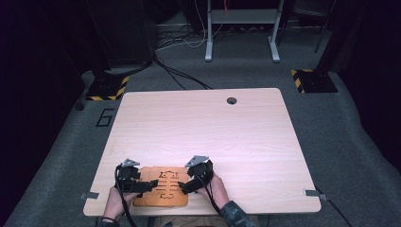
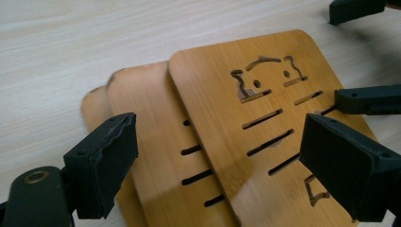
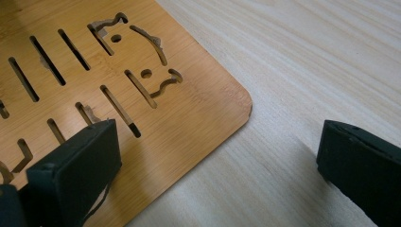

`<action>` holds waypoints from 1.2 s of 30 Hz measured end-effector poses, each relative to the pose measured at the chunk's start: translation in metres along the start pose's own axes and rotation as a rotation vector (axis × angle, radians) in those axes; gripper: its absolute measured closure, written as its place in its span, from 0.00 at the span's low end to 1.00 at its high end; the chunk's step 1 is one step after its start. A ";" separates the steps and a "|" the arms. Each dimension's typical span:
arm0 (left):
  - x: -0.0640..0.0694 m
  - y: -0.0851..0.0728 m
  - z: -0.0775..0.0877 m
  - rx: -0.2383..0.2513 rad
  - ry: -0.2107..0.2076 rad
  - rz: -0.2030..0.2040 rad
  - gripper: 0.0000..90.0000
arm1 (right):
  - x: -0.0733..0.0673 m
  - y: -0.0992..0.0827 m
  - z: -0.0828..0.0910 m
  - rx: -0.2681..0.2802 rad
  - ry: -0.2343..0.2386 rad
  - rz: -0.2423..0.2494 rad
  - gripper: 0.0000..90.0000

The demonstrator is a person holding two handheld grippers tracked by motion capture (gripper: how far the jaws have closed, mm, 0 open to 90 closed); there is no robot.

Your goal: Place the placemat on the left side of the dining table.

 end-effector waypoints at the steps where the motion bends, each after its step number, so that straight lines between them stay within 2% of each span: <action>1: 0.001 0.000 -0.001 -0.002 0.001 0.001 0.13 | 0.000 0.000 0.000 0.000 0.000 0.000 0.00; 2: 0.003 -0.001 -0.002 -0.011 -0.012 0.000 0.13 | 0.000 0.000 0.000 -0.001 -0.001 -0.005 0.00; 9: 0.009 -0.003 -0.009 -0.034 -0.021 -0.003 0.13 | -0.001 0.000 0.000 -0.003 -0.001 -0.015 0.00; 12: 0.011 -0.005 -0.013 -0.058 -0.034 -0.007 0.13 | 0.000 0.000 0.000 0.002 0.001 -0.011 0.00; 15: 0.014 -0.007 -0.018 -0.058 -0.039 -0.004 0.13 | 0.000 0.000 0.000 0.005 0.003 -0.013 0.00; 18: 0.018 -0.006 -0.019 -0.053 -0.072 0.004 0.15 | 0.000 0.000 0.000 0.005 0.003 -0.013 0.00; 20: 0.019 -0.005 -0.020 -0.062 -0.058 -0.011 0.15 | 0.001 0.000 0.000 0.009 0.001 -0.009 0.00; 22: 0.020 -0.004 -0.020 -0.064 -0.058 -0.008 0.15 | 0.001 0.000 0.001 0.007 -0.002 -0.017 0.00; 25: 0.021 -0.001 -0.018 -0.059 -0.066 -0.003 0.15 | 0.002 0.000 0.001 0.011 -0.002 -0.014 0.00; 28: 0.023 0.003 -0.014 -0.050 -0.089 0.000 0.15 | 0.002 -0.001 0.003 0.006 -0.004 -0.041 0.00; 29: 0.024 0.004 -0.012 -0.047 -0.093 0.001 0.15 | 0.003 -0.001 0.003 0.009 -0.001 -0.035 0.00; 36: 0.030 0.014 -0.008 -0.027 -0.107 0.009 0.16 | 0.007 -0.002 0.006 0.022 -0.001 -0.055 0.00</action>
Point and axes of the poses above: each handheld gripper's, and its own axes: z roughly backward along the jaws, y roughly out of its top, x roughly to its right, the point moved 6 cm from there along -z, roughly forward along the jaws, and after that the axes turned 5 degrees about x, right-handed, at the moved point
